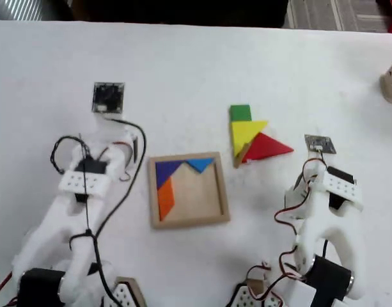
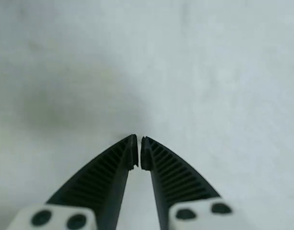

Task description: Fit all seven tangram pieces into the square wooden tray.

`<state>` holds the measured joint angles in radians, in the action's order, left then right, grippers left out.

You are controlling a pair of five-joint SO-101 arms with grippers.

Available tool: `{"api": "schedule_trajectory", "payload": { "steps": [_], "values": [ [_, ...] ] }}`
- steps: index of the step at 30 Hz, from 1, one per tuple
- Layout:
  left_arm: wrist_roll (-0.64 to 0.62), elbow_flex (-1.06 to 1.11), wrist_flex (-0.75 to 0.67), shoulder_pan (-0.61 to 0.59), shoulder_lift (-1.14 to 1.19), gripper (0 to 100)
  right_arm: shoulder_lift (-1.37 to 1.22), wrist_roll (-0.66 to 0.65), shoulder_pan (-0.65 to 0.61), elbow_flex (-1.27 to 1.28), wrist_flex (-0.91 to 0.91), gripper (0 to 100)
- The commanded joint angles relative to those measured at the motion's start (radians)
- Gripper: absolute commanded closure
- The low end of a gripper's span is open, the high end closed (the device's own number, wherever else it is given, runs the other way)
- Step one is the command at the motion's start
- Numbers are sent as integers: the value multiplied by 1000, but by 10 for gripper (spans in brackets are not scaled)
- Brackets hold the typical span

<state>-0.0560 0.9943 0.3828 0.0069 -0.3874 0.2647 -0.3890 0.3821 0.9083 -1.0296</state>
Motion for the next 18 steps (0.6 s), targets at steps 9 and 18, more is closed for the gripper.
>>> {"api": "schedule_trajectory", "payload": {
  "steps": [9, 18],
  "values": [
    [3, 92, -57, -206, -47, 975, 16, -9, -18, -3, 7, 981],
    [163, 91, 6, -252, -47, 973, 151, -8, -71, 72, -15, 981]
  ]
}}
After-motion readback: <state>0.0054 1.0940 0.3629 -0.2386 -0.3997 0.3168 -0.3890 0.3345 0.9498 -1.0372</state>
